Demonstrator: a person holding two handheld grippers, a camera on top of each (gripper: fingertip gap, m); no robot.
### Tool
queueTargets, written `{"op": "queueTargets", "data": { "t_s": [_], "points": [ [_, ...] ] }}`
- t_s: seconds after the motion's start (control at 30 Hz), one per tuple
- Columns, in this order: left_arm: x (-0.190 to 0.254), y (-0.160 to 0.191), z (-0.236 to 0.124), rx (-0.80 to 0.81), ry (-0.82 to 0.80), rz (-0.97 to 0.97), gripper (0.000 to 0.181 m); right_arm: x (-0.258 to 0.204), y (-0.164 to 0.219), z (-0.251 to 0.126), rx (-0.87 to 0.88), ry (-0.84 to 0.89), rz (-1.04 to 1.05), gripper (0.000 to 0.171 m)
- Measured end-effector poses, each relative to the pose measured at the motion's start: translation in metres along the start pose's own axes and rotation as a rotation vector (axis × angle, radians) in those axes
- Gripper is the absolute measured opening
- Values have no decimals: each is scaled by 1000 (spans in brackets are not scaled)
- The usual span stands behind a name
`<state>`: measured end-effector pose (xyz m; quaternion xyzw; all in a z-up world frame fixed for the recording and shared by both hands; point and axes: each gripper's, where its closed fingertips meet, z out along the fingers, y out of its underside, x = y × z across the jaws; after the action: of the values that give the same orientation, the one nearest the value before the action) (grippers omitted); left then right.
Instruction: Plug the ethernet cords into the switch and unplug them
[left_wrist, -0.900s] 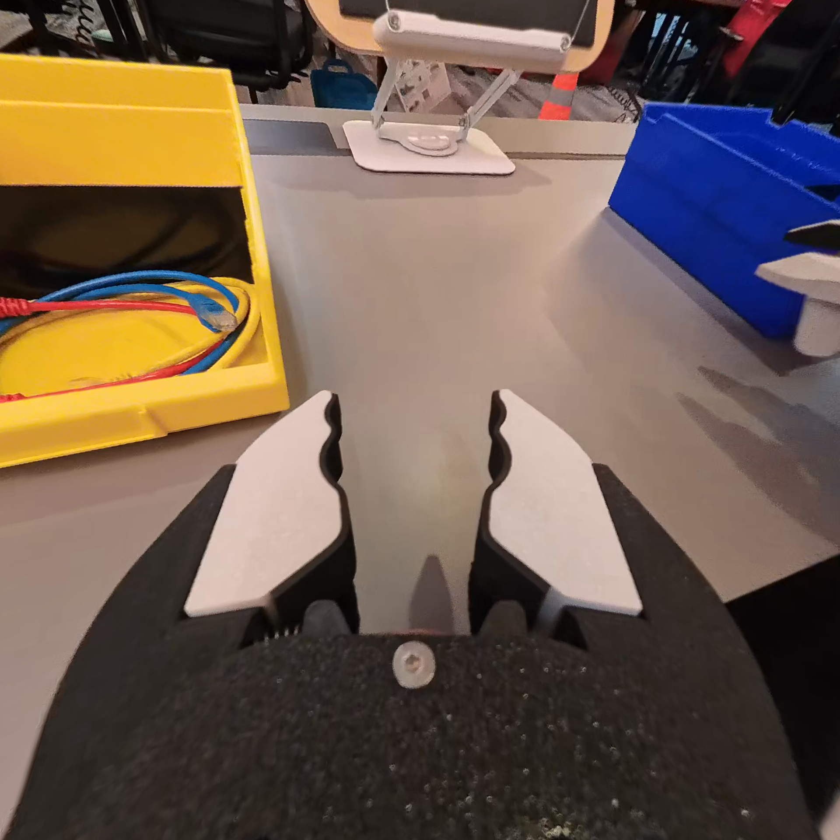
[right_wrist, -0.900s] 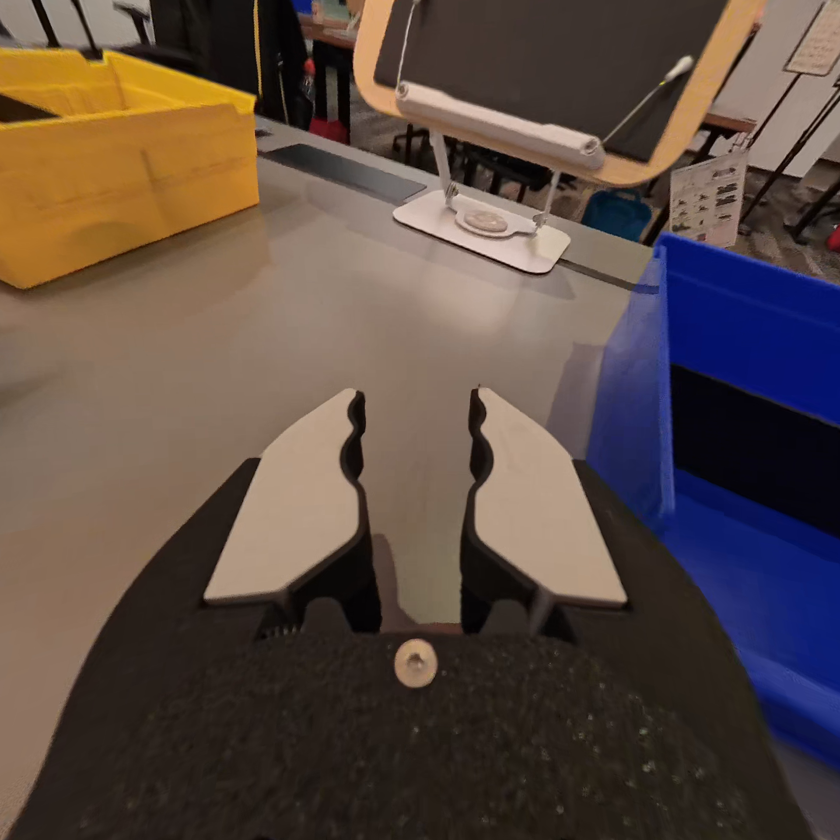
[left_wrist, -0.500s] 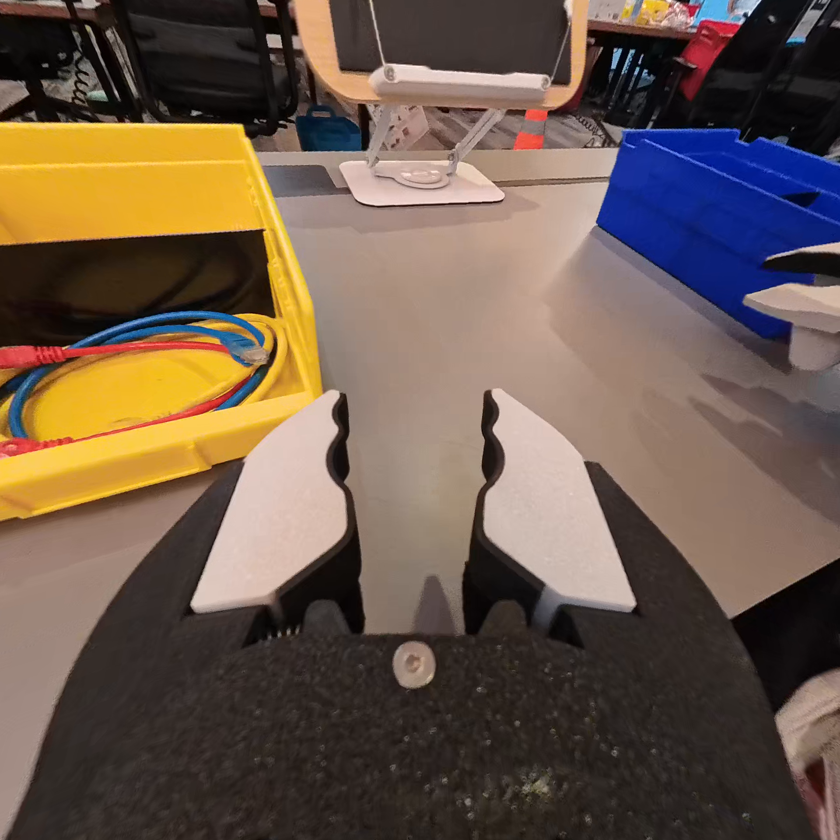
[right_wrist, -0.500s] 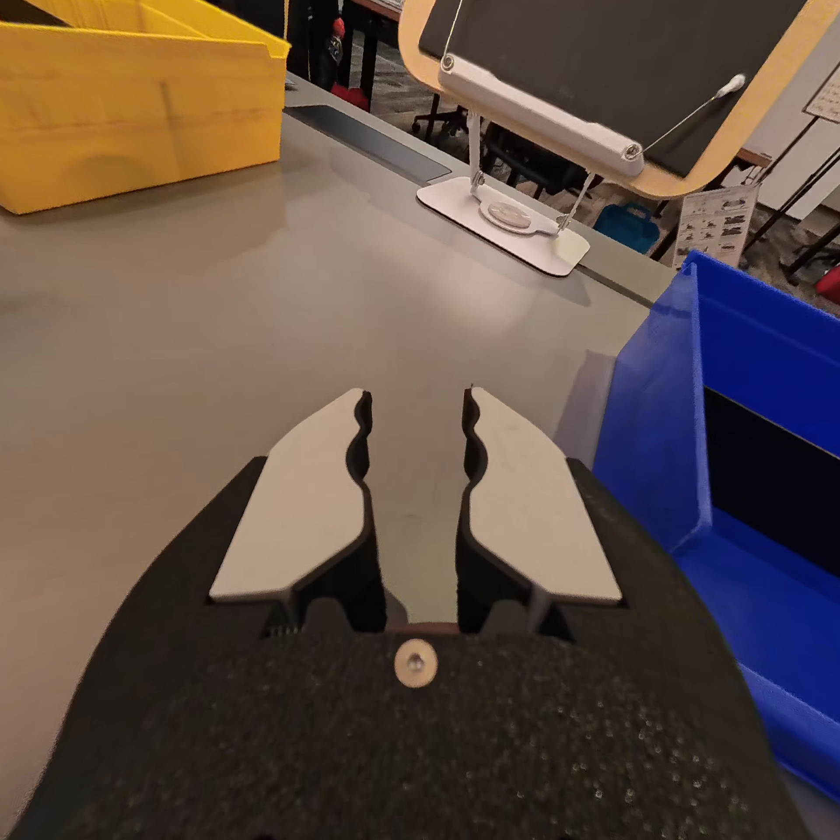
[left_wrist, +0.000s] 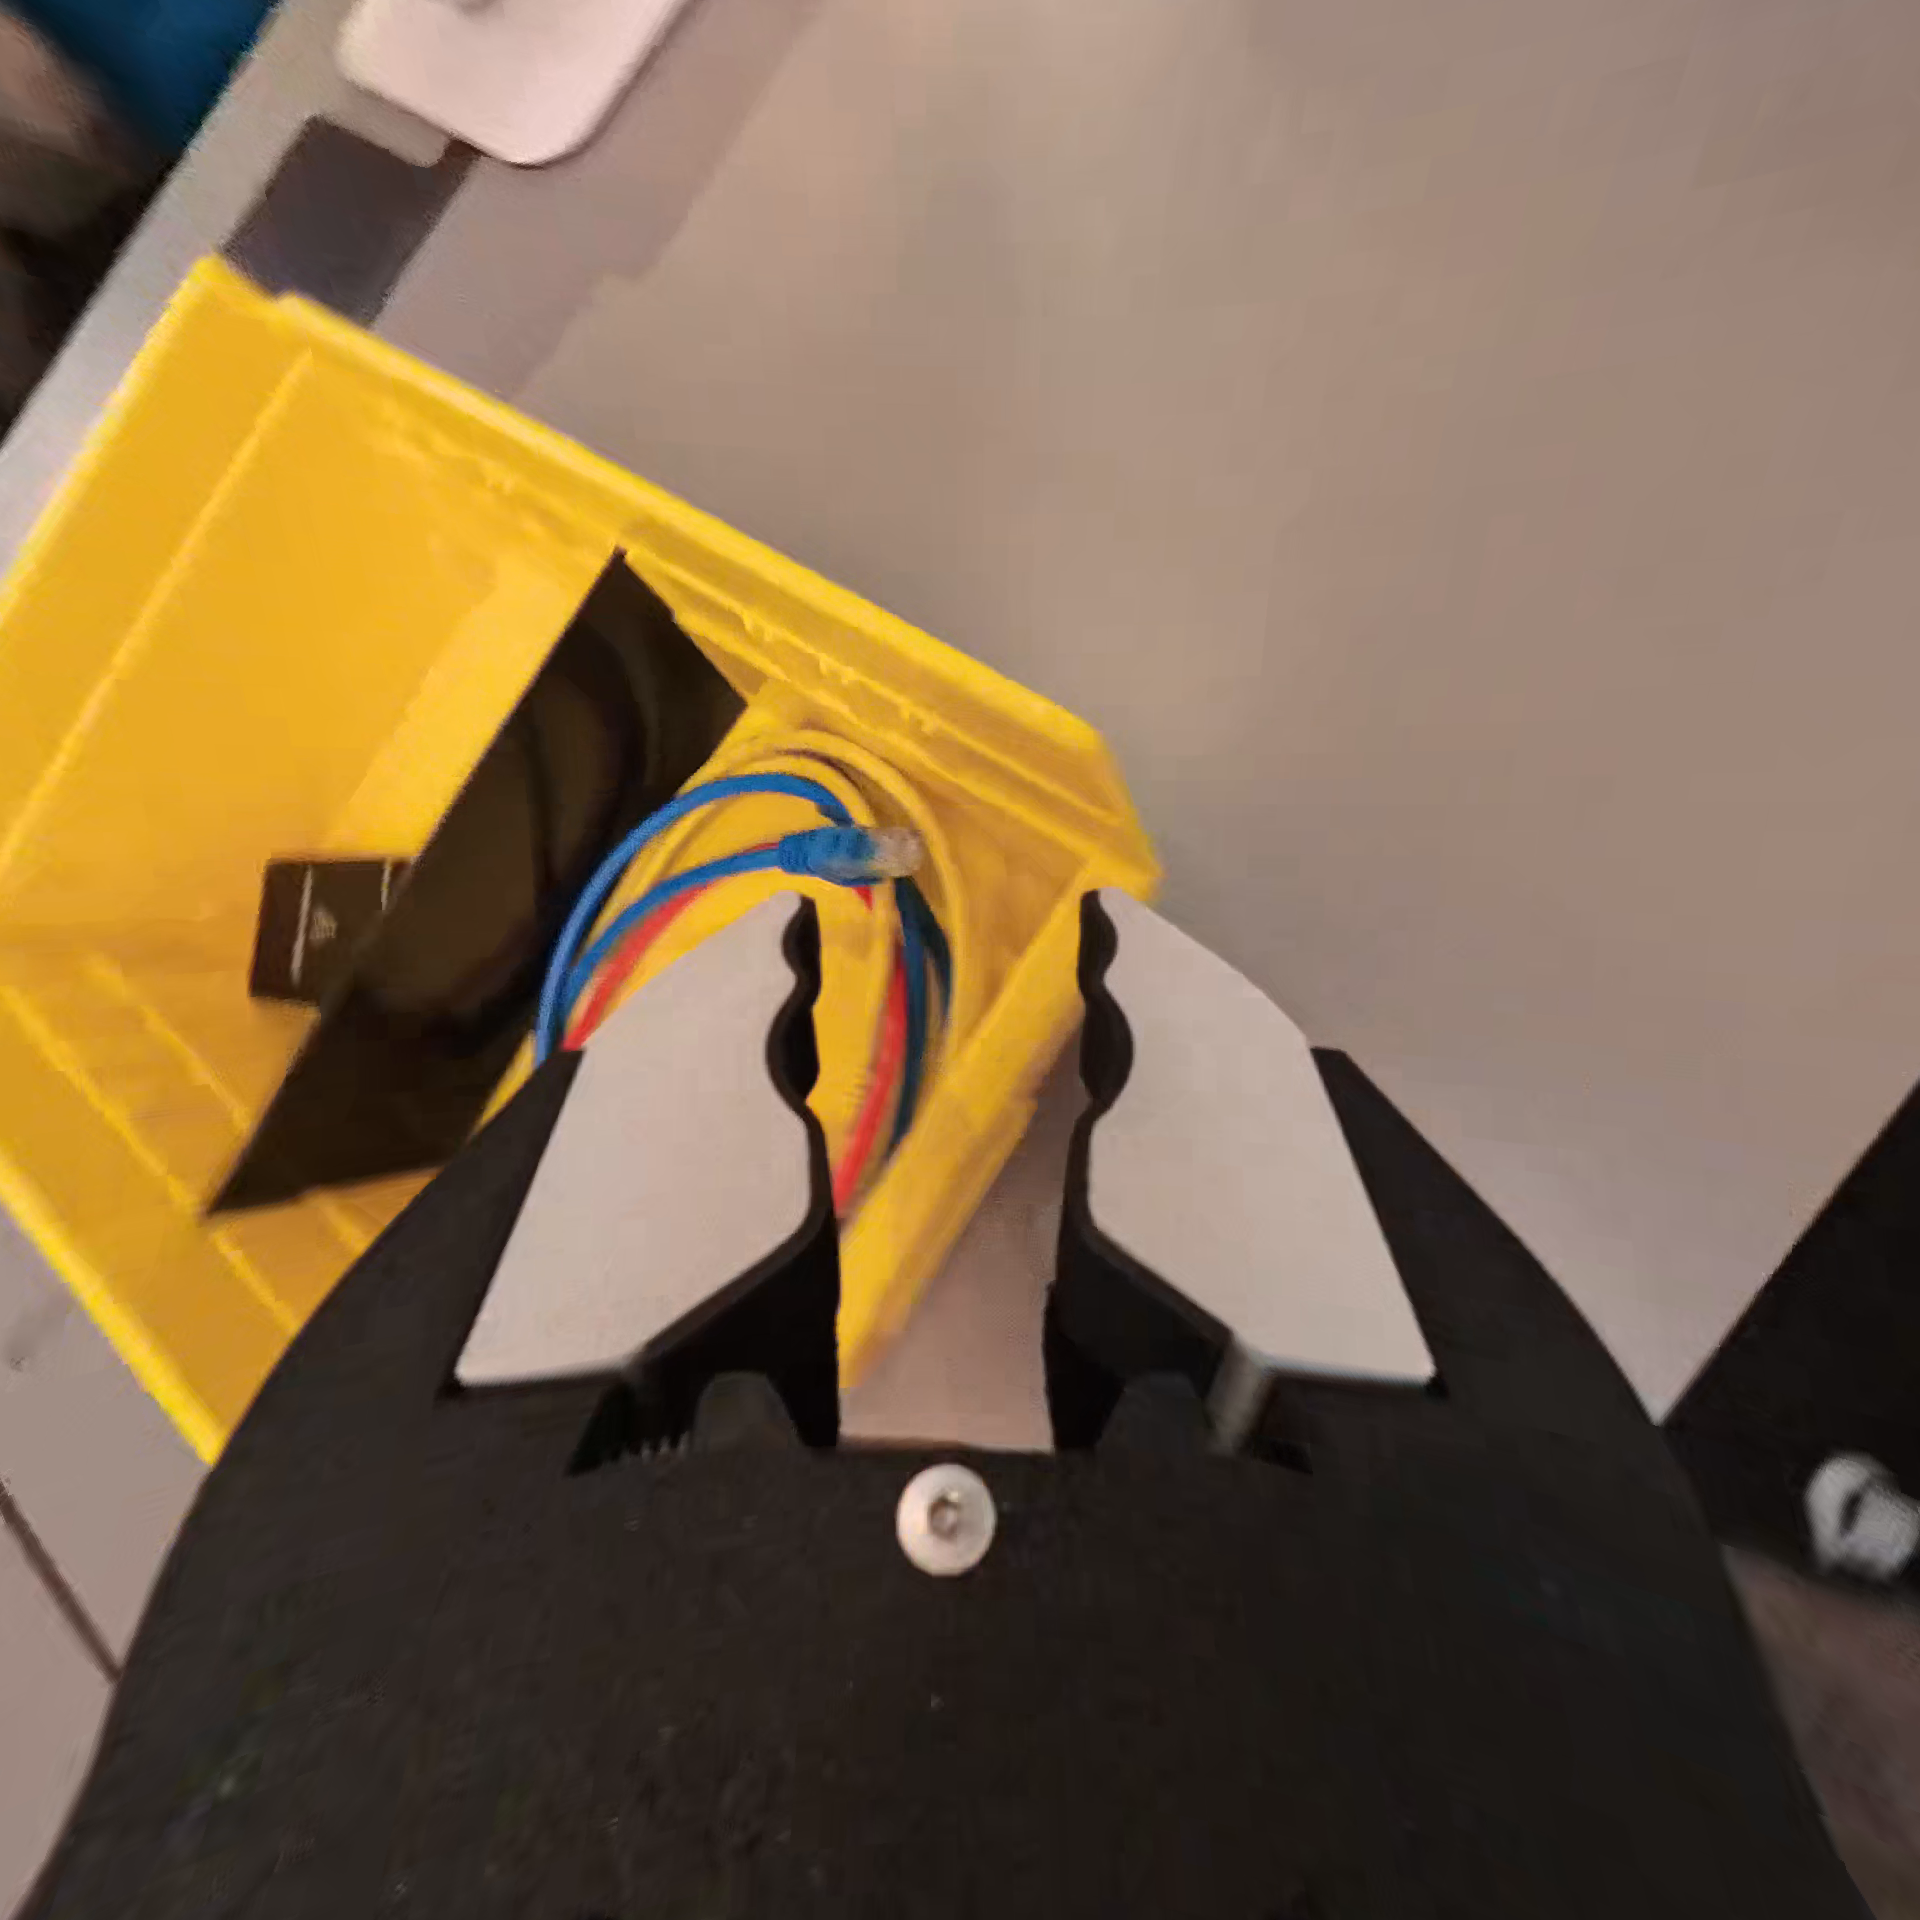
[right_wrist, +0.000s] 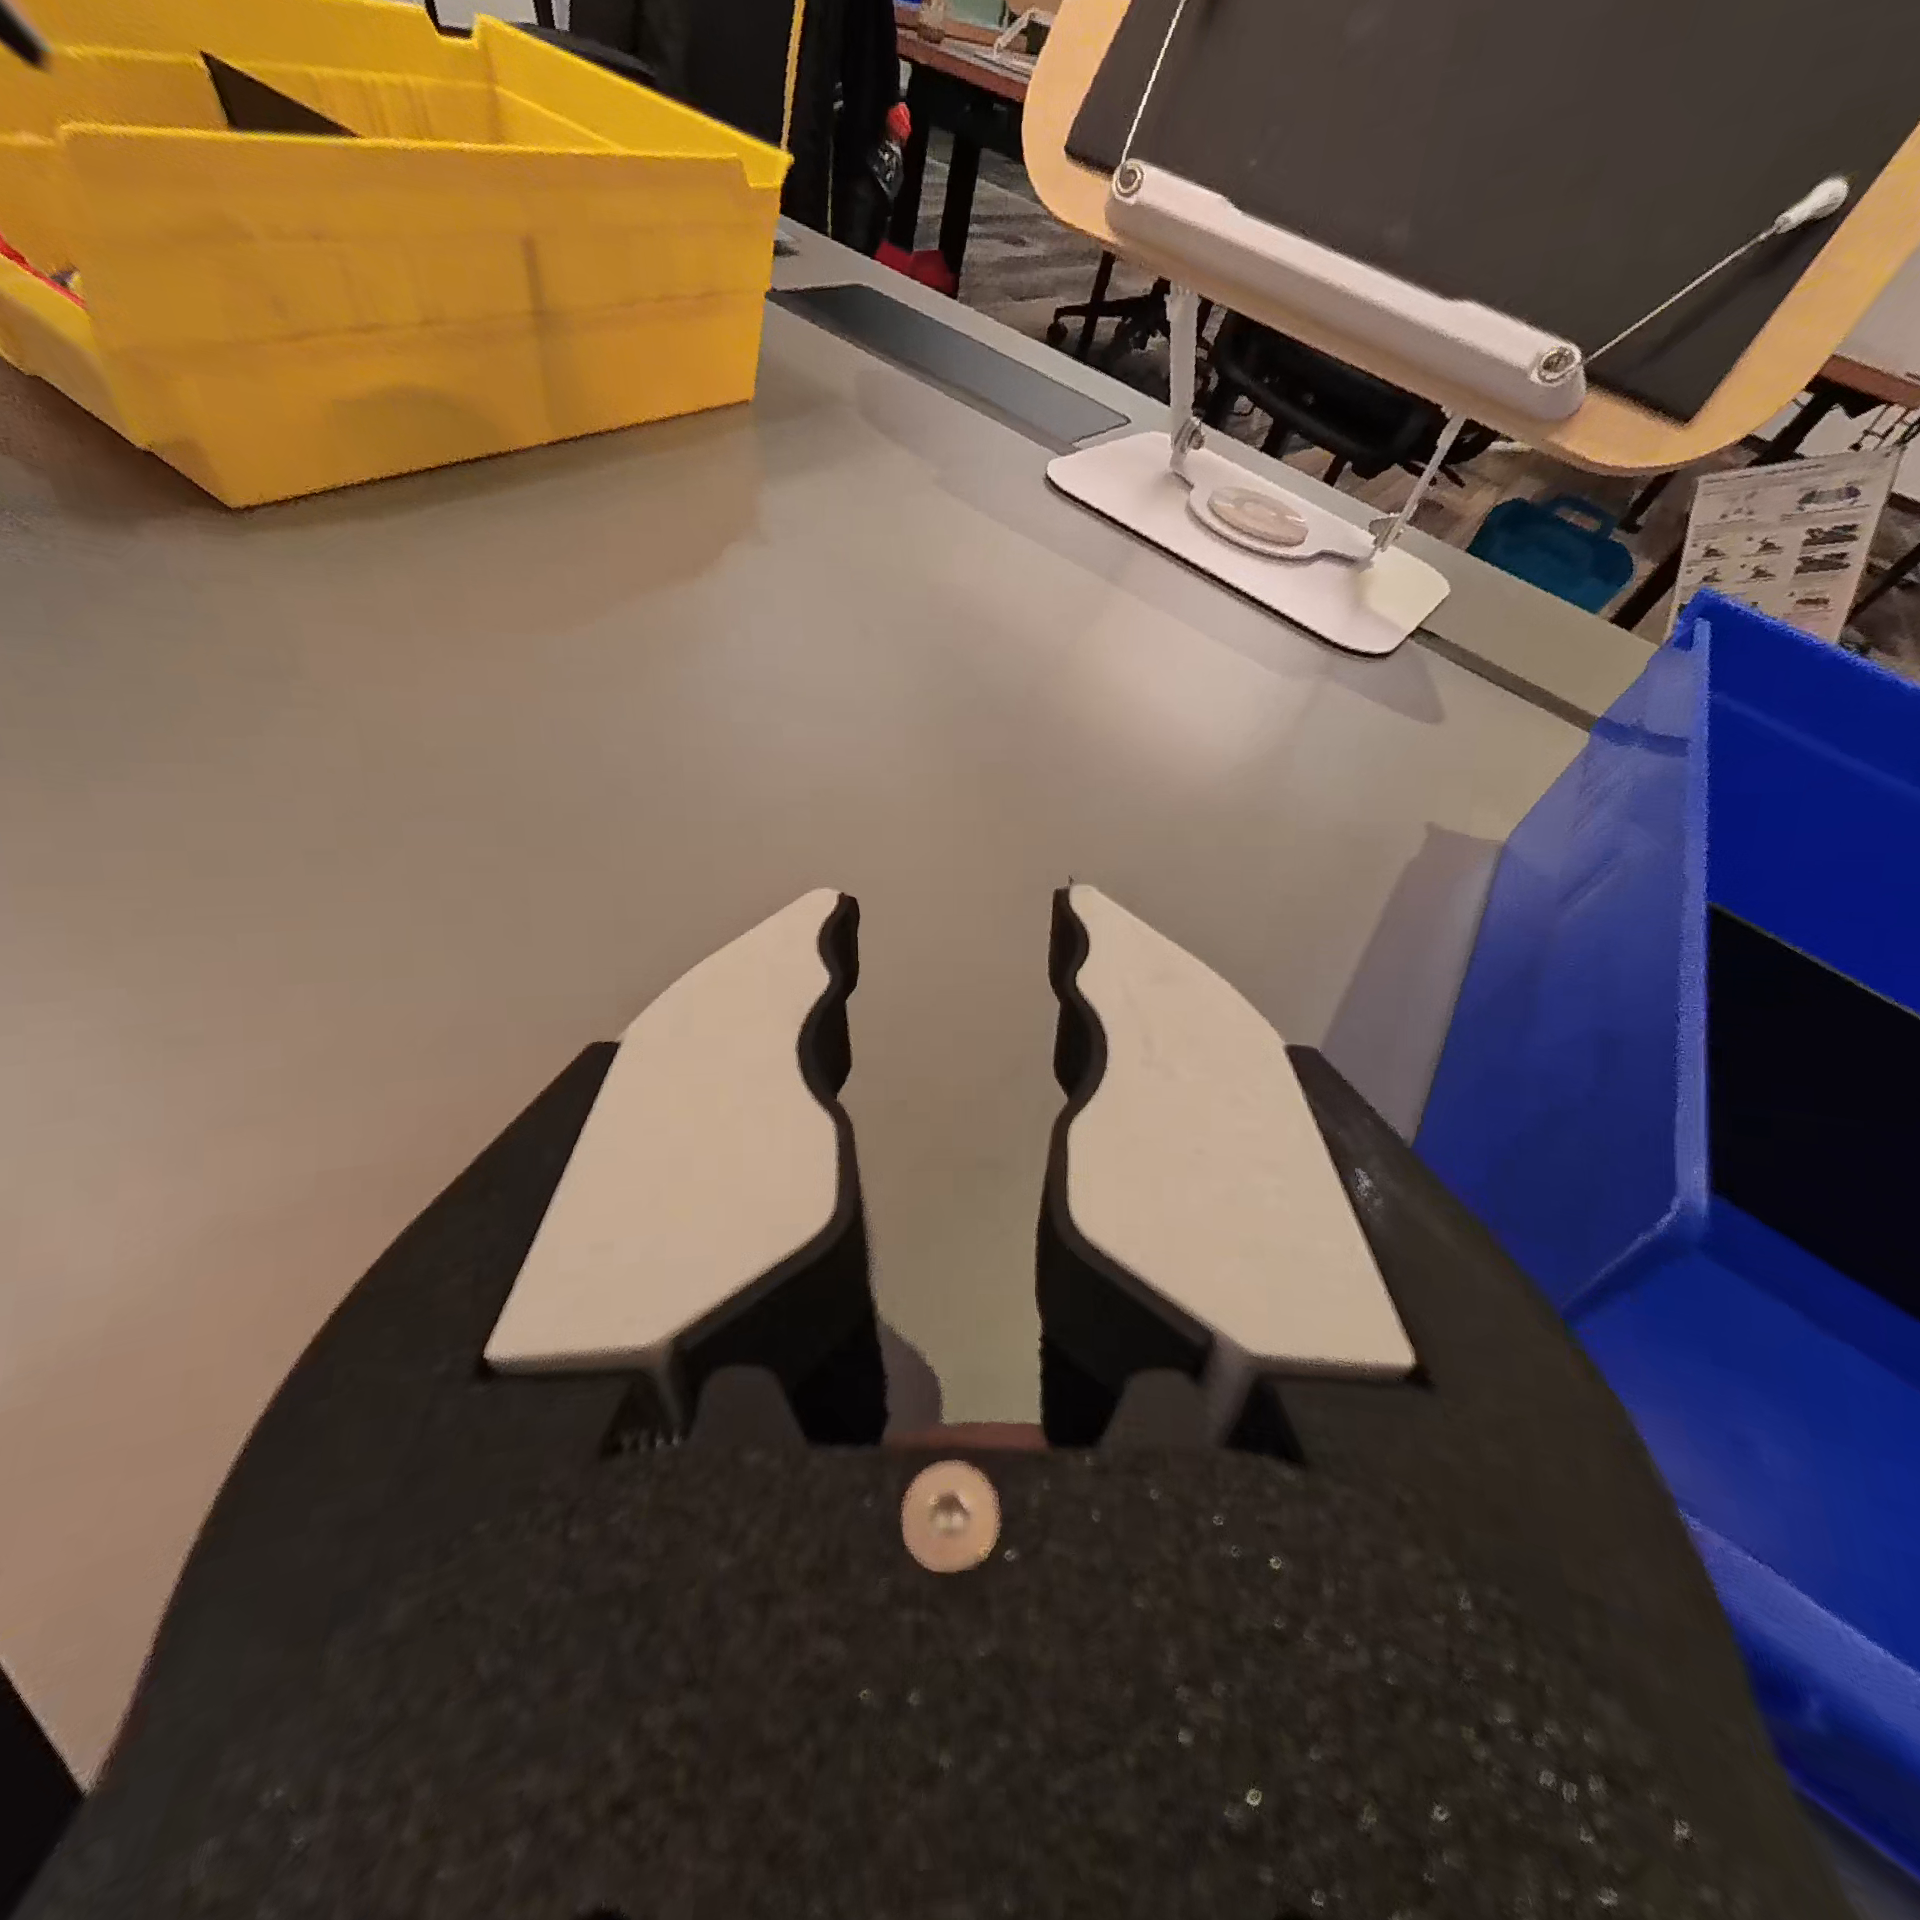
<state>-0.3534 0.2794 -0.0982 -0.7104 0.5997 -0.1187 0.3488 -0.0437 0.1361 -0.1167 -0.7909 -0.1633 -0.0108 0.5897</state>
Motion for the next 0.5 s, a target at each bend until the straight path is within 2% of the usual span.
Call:
{"op": "queueTargets", "data": {
  "t_s": [0.17,0.3,0.4,0.43,0.5],
  "points": [
    [-34,16,45,-207,280,232,48,0,3,4,-15,-11,-6,35],
    [-56,44,75,-421,358,355,55,-4,6,5,-27,-17,-22,35],
    [-58,40,90,-389,377,459,42,-8,8,6,-35,-23,-50,35],
    [-57,39,93,-382,374,494,29,-9,8,7,-34,-23,-59,35],
    [-58,40,95,-371,345,576,22,-9,8,6,-33,-16,-62,35]
  ]
}}
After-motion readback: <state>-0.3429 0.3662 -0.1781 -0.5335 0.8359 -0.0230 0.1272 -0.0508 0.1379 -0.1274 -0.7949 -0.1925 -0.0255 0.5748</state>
